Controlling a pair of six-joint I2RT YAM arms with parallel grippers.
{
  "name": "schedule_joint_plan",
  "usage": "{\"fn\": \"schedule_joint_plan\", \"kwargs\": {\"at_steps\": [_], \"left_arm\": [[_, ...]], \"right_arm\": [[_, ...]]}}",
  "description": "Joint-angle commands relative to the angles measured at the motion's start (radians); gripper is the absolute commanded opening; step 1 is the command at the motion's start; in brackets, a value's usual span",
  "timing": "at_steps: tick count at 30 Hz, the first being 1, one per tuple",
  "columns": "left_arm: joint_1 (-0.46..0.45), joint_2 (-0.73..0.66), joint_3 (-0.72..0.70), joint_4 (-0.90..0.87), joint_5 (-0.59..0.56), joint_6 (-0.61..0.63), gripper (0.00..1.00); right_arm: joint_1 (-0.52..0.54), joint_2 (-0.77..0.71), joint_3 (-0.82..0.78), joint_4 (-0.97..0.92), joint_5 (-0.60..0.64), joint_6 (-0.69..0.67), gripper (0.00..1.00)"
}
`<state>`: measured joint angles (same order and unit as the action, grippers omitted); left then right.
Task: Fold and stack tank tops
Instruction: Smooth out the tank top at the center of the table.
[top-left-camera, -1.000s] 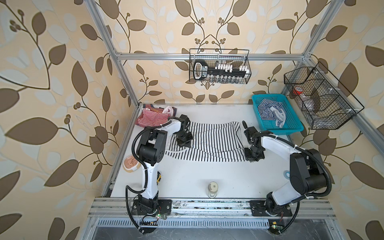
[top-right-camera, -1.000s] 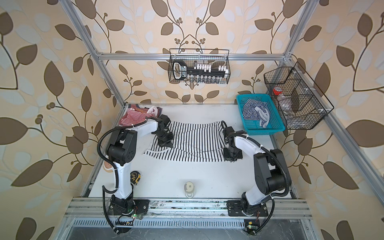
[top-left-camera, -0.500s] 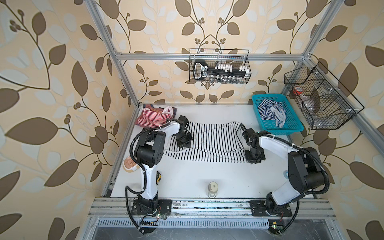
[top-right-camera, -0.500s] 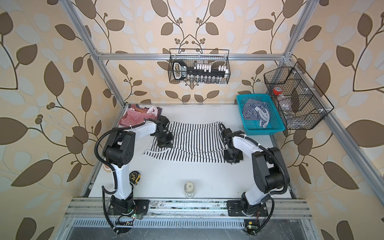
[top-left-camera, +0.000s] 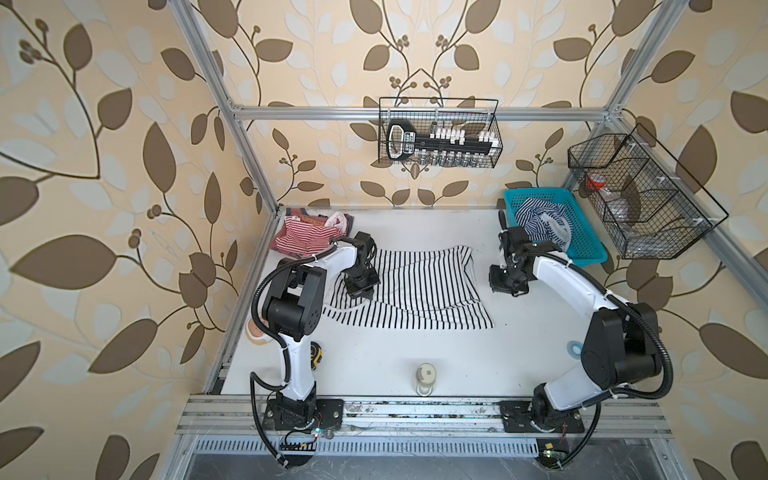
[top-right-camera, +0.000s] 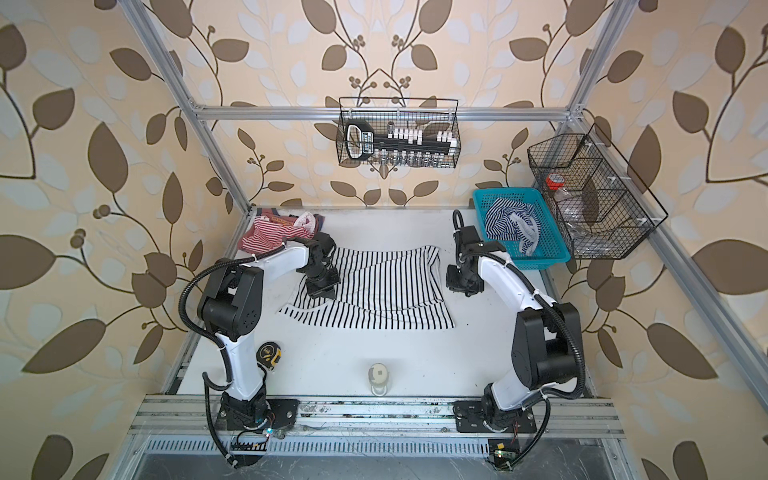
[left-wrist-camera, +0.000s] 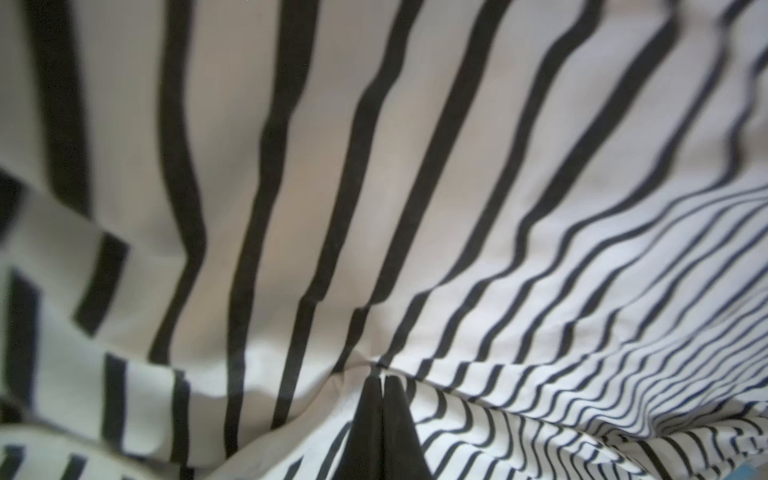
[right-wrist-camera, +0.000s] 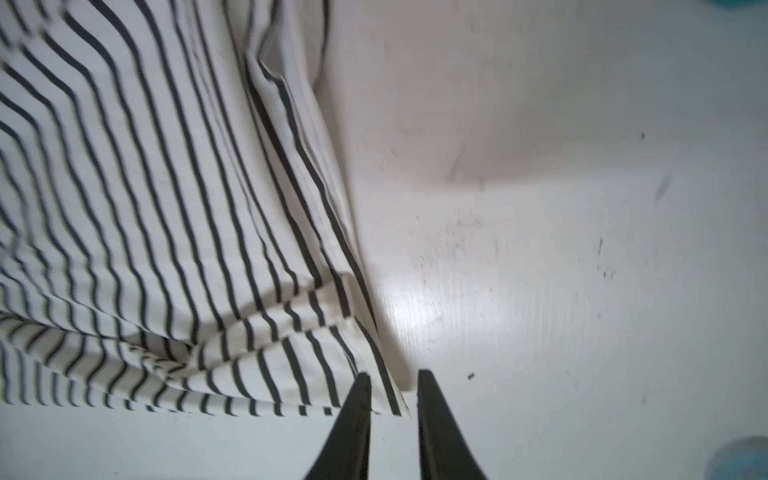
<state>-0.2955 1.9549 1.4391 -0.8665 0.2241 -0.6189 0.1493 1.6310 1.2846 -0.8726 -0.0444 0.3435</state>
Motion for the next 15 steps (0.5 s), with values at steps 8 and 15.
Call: {"fn": "schedule_joint_plan", "kwargs": {"at_steps": [8, 15], "left_arm": [[0.034, 0.086, 0.426, -0.176, -0.086, 0.071, 0.04], [0.134, 0.272, 0.628, -0.202, -0.065, 0.088, 0.00]], "right_arm": [[-0.060, 0.400, 0.364, 0.144, -0.281, 0.006, 0.24], [-0.095, 0.559, 0.495, 0.183, -0.355, 0.044, 0.25]]}}
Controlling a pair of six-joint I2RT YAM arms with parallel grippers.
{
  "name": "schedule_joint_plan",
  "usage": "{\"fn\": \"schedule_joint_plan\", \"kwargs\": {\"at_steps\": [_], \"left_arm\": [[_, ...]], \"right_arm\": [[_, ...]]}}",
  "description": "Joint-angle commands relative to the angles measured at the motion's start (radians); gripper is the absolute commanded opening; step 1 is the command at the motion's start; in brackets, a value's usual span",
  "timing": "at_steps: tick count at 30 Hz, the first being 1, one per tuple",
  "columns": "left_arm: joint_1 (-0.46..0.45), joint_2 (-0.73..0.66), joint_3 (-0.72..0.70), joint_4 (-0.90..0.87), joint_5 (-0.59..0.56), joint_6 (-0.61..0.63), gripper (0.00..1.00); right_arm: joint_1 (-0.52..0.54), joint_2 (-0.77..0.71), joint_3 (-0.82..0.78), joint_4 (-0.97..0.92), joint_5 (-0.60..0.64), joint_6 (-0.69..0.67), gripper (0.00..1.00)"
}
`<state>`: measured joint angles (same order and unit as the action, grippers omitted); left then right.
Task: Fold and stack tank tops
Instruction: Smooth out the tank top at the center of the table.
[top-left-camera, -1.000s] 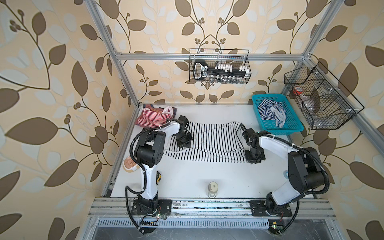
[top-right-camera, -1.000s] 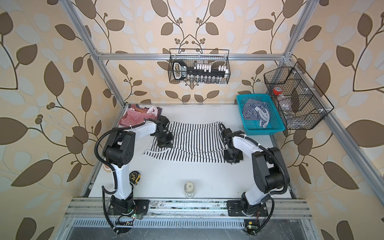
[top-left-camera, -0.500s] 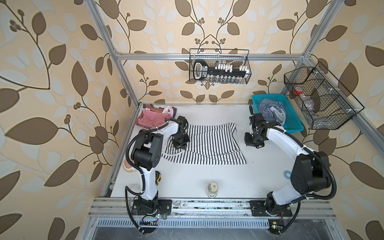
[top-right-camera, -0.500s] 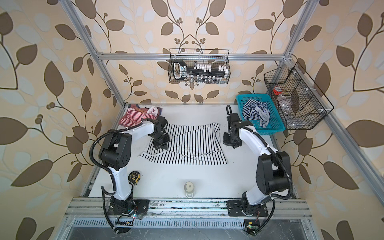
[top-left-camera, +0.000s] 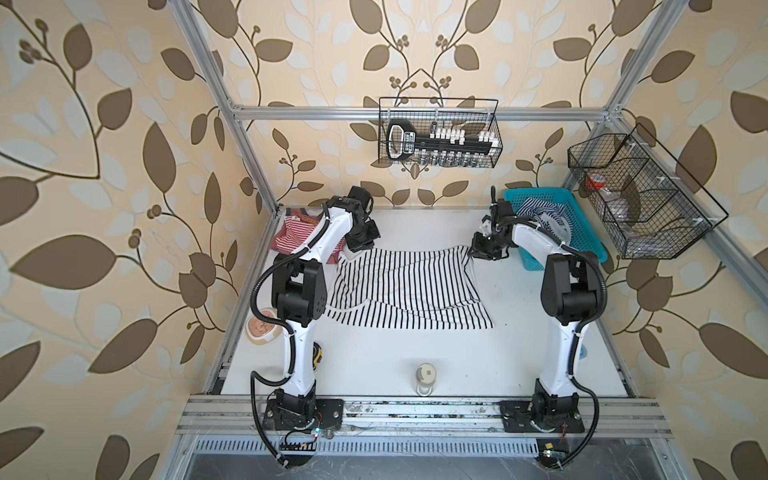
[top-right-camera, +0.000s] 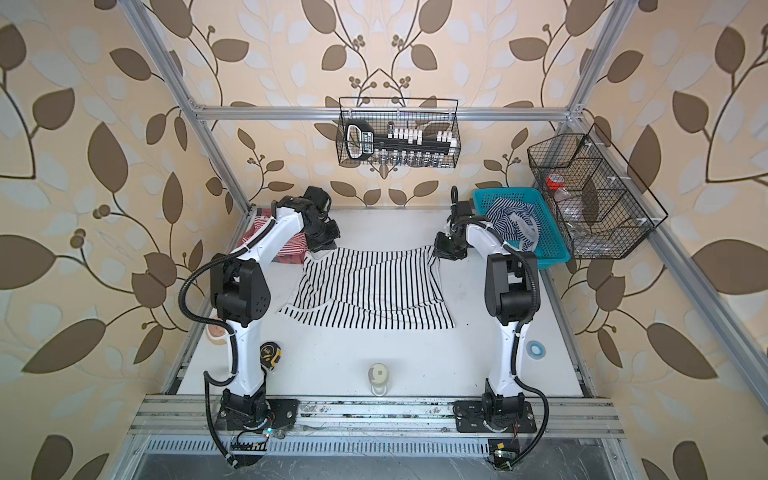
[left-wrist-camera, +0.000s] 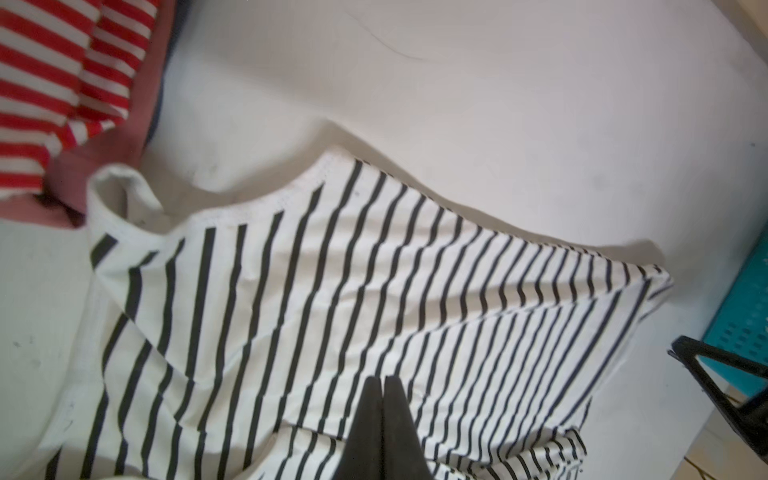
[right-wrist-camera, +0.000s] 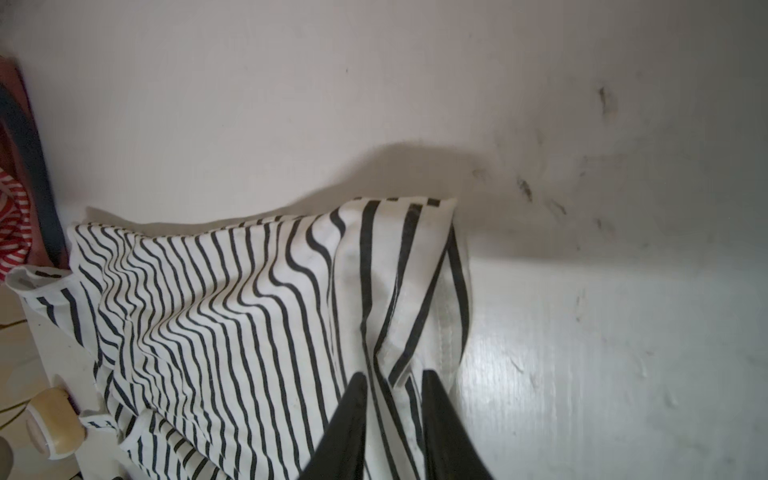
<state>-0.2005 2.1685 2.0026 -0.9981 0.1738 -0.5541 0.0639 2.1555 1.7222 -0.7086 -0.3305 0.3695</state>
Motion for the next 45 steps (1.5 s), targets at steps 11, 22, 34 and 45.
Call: {"fn": "schedule_joint_plan", "kwargs": {"at_steps": [11, 22, 34, 45], "left_arm": [[0.086, 0.210, 0.167, -0.050, 0.023, 0.019, 0.00], [0.099, 0.252, 0.240, -0.033, 0.045, 0.019, 0.03], [0.102, 0.325, 0.312, -0.012, 0.100, 0.019, 0.11], [0.102, 0.315, 0.273, 0.036, 0.150, -0.002, 0.18]], "right_arm": [[-0.038, 0.146, 0.158, 0.018, -0.100, 0.037, 0.25], [-0.042, 0.130, 0.127, 0.000, -0.046, 0.028, 0.26], [-0.047, 0.162, 0.154, -0.014, -0.076, 0.031, 0.26], [-0.049, 0.189, 0.151, 0.029, -0.131, 0.050, 0.28]]}}
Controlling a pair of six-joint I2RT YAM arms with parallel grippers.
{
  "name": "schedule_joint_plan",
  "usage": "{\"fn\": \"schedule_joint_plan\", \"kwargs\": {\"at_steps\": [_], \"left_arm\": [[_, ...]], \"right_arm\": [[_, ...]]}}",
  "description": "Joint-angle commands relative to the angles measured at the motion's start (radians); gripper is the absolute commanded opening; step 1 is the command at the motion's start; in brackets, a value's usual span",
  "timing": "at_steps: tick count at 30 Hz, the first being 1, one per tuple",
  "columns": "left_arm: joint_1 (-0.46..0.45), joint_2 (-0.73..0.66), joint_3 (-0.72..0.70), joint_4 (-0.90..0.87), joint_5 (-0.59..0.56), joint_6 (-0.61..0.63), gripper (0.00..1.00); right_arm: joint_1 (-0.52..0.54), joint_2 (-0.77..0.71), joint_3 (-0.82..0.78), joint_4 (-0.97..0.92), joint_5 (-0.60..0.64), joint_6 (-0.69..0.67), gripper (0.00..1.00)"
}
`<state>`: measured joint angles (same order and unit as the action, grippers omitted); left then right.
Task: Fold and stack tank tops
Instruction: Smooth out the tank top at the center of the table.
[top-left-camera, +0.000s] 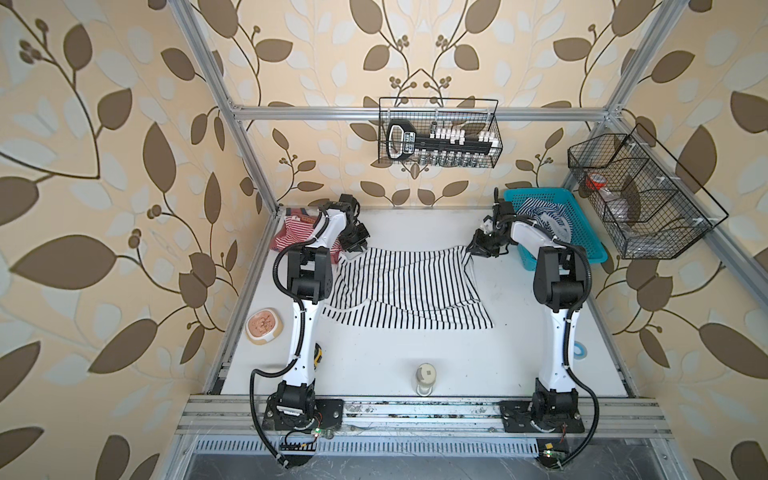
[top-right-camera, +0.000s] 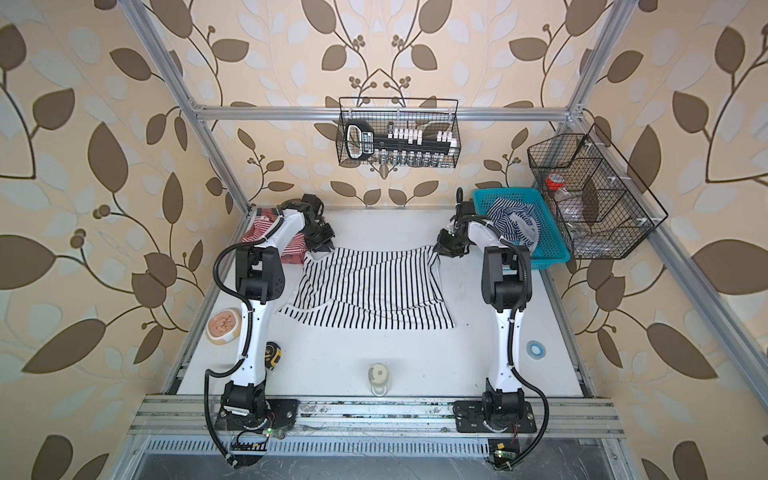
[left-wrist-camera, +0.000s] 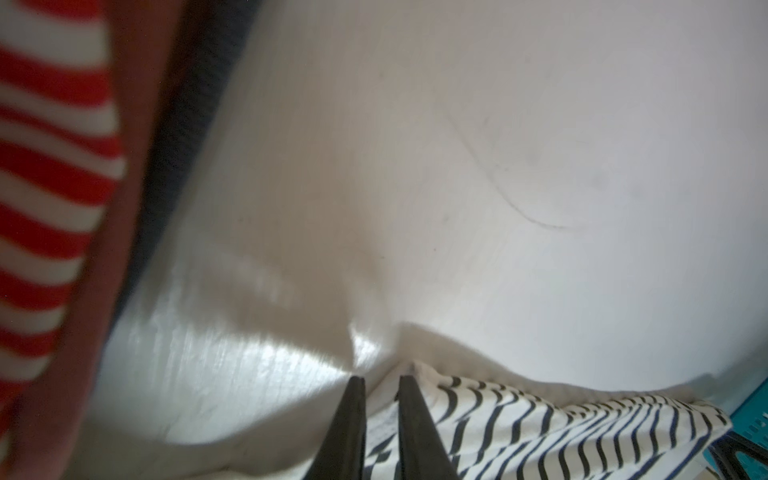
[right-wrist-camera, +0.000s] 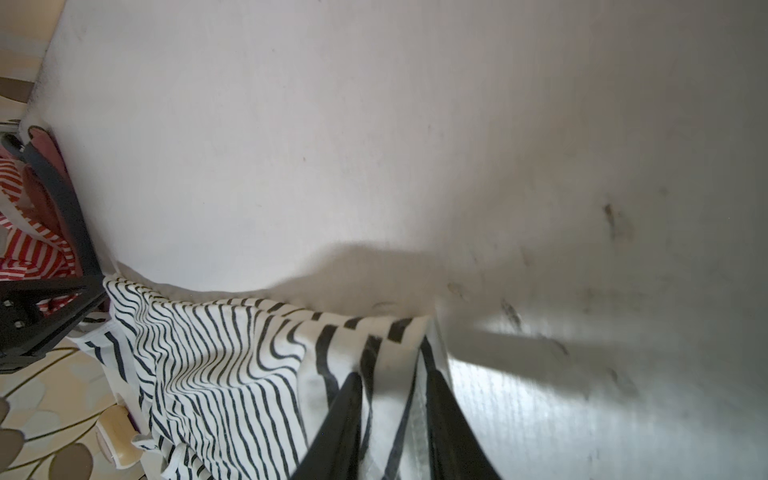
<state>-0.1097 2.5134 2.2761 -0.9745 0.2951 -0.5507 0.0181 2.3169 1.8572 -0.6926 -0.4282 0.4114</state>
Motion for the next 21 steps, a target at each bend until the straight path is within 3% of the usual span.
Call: {"fn": "schedule_joint_plan", "kwargs": {"at_steps": [1, 8, 16, 21], "left_arm": [[0.011, -0.034, -0.005, 0.018, 0.033, -0.010, 0.19], [0.011, -0.045, -0.013, 0.035, 0.065, -0.023, 0.20], [0.009, -0.051, -0.020, 0.049, 0.094, -0.028, 0.21], [0.007, -0.037, -0.021, 0.055, 0.101, -0.028, 0.25]], "right_arm": [[-0.003, 0.031, 0.017, 0.016, -0.036, 0.010, 0.27], [-0.003, 0.038, 0.017, 0.033, -0.050, 0.018, 0.11], [-0.005, 0.037, 0.032, 0.017, -0.050, 0.007, 0.00], [-0.005, 0.039, 0.050, 0.002, -0.052, -0.002, 0.00]]}}
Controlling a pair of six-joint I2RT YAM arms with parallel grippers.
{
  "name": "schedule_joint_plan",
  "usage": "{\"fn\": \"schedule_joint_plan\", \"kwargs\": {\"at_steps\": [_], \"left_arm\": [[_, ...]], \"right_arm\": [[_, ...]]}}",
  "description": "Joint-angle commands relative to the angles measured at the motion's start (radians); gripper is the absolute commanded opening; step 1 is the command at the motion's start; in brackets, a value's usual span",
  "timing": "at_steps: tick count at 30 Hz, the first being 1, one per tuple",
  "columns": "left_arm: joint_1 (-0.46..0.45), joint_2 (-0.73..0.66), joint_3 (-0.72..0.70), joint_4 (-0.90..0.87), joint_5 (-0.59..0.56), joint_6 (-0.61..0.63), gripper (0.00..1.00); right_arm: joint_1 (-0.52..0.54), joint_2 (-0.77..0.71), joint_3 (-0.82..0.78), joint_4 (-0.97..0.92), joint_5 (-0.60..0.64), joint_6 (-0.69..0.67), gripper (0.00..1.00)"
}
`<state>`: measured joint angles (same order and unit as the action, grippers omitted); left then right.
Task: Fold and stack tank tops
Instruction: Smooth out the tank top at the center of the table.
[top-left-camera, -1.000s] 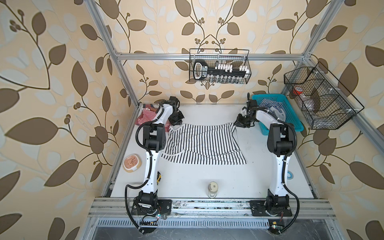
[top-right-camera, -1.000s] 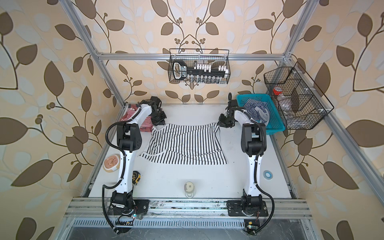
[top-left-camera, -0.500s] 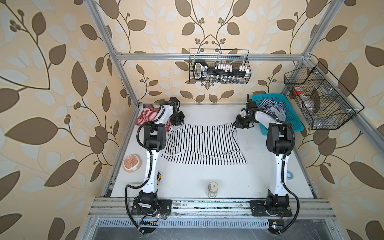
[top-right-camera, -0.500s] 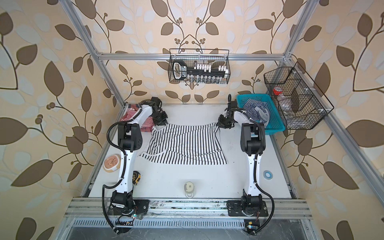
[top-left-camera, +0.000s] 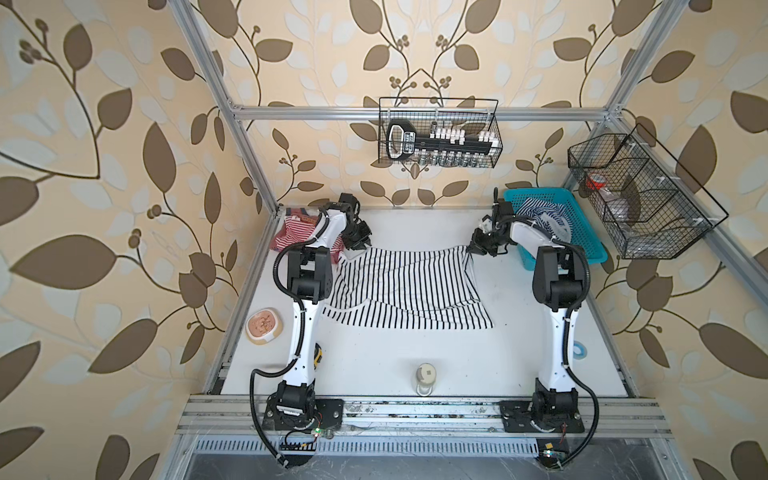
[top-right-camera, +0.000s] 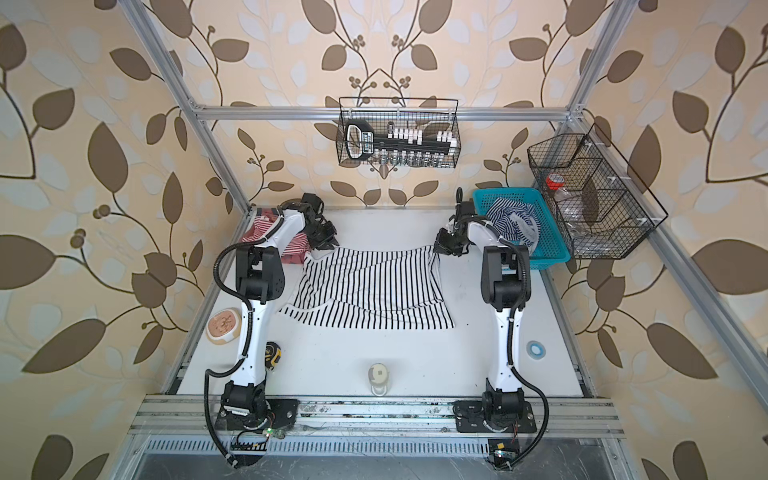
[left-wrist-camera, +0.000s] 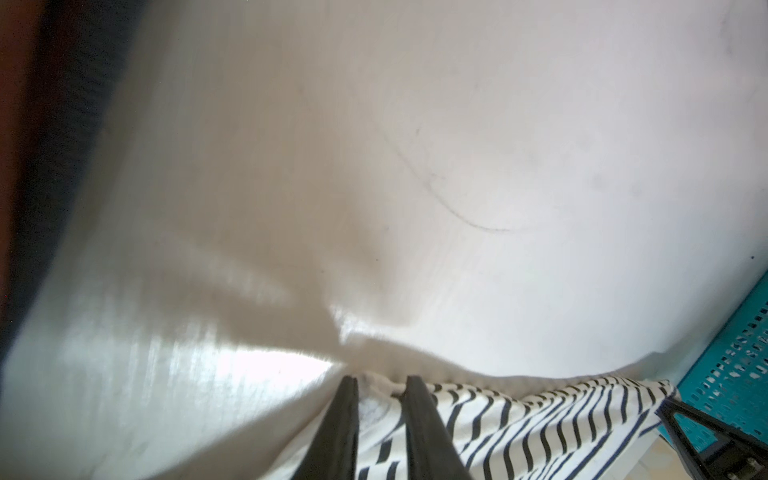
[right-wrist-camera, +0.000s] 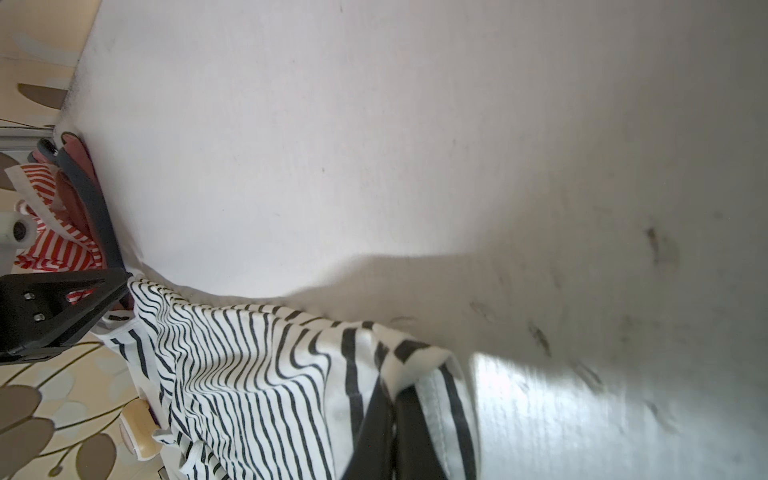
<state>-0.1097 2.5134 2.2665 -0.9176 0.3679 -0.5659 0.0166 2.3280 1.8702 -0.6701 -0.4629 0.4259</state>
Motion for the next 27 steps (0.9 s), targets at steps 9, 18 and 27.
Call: {"fn": "schedule_joint_plan", "kwargs": {"at_steps": [9, 18, 27], "left_arm": [[0.007, -0.010, -0.007, 0.022, 0.048, -0.032, 0.15], [0.011, 0.007, 0.016, -0.011, 0.024, -0.021, 0.00], [0.023, 0.002, 0.033, -0.009, -0.003, -0.020, 0.00]], "right_arm": [[-0.004, 0.035, 0.055, -0.044, -0.021, -0.034, 0.00], [-0.030, 0.039, 0.094, -0.131, 0.015, -0.092, 0.00], [-0.065, 0.034, 0.124, -0.200, 0.004, -0.156, 0.00]]}}
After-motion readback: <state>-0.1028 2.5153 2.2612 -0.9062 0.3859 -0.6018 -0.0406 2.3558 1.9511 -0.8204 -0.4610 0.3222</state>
